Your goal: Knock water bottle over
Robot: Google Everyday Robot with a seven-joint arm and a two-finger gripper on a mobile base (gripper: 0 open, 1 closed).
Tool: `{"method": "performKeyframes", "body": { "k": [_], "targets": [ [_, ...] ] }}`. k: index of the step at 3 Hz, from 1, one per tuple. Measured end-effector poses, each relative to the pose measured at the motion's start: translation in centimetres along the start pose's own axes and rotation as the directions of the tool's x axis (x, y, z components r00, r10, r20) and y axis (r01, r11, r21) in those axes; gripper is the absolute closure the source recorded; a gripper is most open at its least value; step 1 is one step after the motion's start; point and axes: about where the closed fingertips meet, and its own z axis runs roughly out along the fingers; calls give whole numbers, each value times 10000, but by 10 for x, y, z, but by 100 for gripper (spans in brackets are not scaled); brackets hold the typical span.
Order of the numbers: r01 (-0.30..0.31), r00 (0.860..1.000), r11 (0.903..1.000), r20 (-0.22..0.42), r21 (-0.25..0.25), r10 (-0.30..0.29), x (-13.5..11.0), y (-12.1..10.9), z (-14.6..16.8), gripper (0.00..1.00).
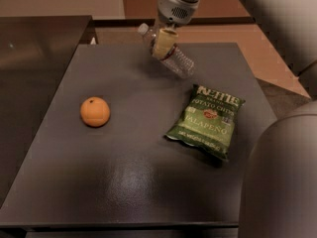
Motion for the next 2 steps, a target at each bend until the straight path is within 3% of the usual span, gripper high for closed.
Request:
{"method": "performKeyframes", "body": {
  "k": [1,2],
  "targets": [
    [1052,9900,9931,-885,-526,-1096,4,6,14,100],
    [2138,9595,9704,-1626,-1123,-2302,4,10,29,82]
  ]
}}
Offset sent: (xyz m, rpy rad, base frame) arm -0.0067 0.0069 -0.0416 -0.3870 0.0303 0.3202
